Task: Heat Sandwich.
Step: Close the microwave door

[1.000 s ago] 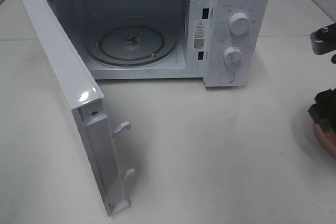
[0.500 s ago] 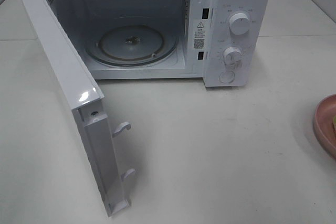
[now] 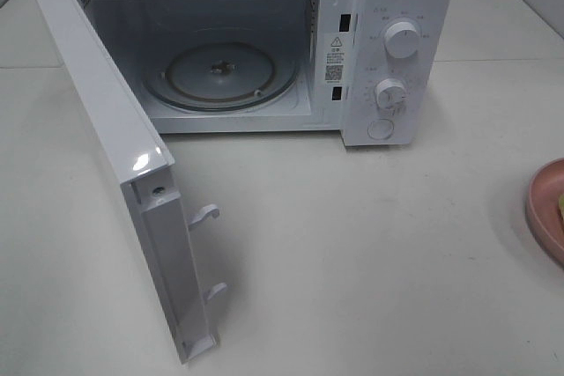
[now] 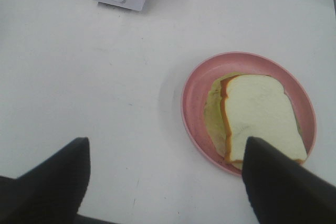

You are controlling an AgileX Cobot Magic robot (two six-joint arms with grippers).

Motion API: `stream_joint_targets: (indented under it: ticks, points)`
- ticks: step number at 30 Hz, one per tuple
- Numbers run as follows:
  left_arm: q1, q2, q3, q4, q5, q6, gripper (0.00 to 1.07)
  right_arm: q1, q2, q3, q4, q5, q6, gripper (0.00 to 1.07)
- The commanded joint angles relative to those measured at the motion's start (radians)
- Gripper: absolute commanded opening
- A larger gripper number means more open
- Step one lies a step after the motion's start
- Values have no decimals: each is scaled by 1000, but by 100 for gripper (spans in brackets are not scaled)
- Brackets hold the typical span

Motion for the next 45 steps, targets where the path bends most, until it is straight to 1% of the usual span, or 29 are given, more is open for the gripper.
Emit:
stream_joint_targets:
  ticks: [1,4,5,9,10,11,14,15,16,20,22,25,45]
  points:
    - [3,-26,4,-8,-8,-1,101,-6,-35,-2,3,42,-3,76]
    - [3,-26,4,-8,-8,-1,101,-6,-106,26,3,74,-3,76]
    - [3,-26,4,-8,-8,-1,101,-6,-106,26,3,74,-3,76]
    - [3,-26,4,-8,-8,-1,101,-13,-208,87,4,74,-5,76]
    - [3,-26,4,-8,-8,-1,101,-13,-208,87,4,74,-5,76]
    - [3,-26,4,-8,-8,-1,101,-44,-248,112,6,66,-8,76]
    - [3,-26,4,-8,-8,-1,101,-92,-303,152,9,48,-20,76]
    - [3,-26,4,-8,-8,-1,101,-92,-303,152,9,48,-20,76]
    - [3,-26,4,-8,-8,-1,101,-120,-347,178,18,30,-30,76]
    - [3,-26,4,-8,-8,-1,101,-150,-411,189,34,-25,-43,76]
    - [3,-26,4,-8,-8,-1,101,-184,-459,197,50,-36,-62,76]
    - [3,-26,4,-8,-8,-1,101,-206,-462,206,67,-26,-56,76]
    - [3,-26,4,-8,-8,-1,101,-207,-462,206,74,-26,-64,76]
